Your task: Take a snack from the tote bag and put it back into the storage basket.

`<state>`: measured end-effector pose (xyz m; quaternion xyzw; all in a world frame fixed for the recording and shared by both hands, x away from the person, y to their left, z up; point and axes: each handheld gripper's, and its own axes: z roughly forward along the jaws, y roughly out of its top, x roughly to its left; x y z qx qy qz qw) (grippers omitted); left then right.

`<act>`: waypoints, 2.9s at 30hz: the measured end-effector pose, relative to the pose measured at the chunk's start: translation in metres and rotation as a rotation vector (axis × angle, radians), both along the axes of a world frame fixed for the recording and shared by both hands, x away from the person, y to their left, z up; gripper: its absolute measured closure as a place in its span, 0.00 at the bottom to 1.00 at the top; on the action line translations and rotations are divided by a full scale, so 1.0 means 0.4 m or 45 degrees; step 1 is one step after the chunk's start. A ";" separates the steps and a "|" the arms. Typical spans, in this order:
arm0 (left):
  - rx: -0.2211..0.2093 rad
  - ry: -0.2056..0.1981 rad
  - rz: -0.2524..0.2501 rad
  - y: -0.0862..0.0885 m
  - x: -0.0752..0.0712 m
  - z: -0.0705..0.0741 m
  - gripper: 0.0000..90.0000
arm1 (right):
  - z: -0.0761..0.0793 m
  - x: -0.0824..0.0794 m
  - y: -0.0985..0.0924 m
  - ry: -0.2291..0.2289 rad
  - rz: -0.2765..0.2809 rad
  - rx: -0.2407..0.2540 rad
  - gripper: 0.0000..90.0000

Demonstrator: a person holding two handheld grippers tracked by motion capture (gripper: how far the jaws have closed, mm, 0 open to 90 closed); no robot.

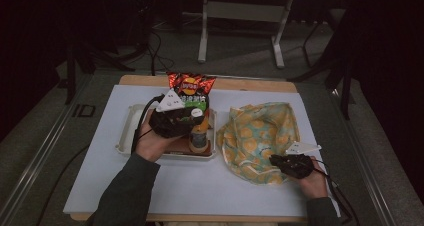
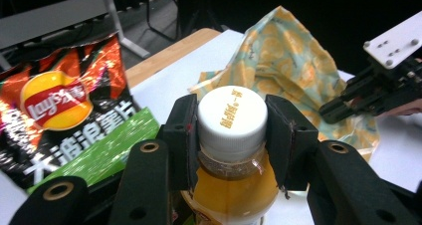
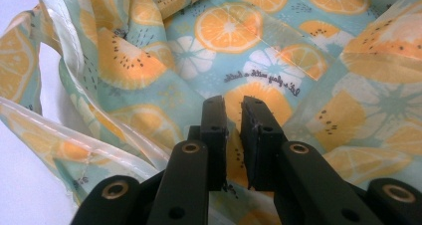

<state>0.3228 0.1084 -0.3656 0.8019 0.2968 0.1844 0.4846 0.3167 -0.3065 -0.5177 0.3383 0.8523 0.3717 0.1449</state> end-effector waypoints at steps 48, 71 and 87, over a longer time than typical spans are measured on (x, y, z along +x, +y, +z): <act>0.004 -0.001 0.238 0.266 -0.017 -0.009 0.65 | 0.000 0.000 0.000 0.003 0.007 0.002 0.90; 0.034 0.002 0.326 0.371 -0.029 -0.011 0.65 | -0.003 0.000 0.003 0.011 0.013 -0.002 0.90; 0.078 0.045 0.359 0.390 -0.010 -0.067 0.65 | -0.005 0.000 0.005 0.017 0.018 -0.002 0.90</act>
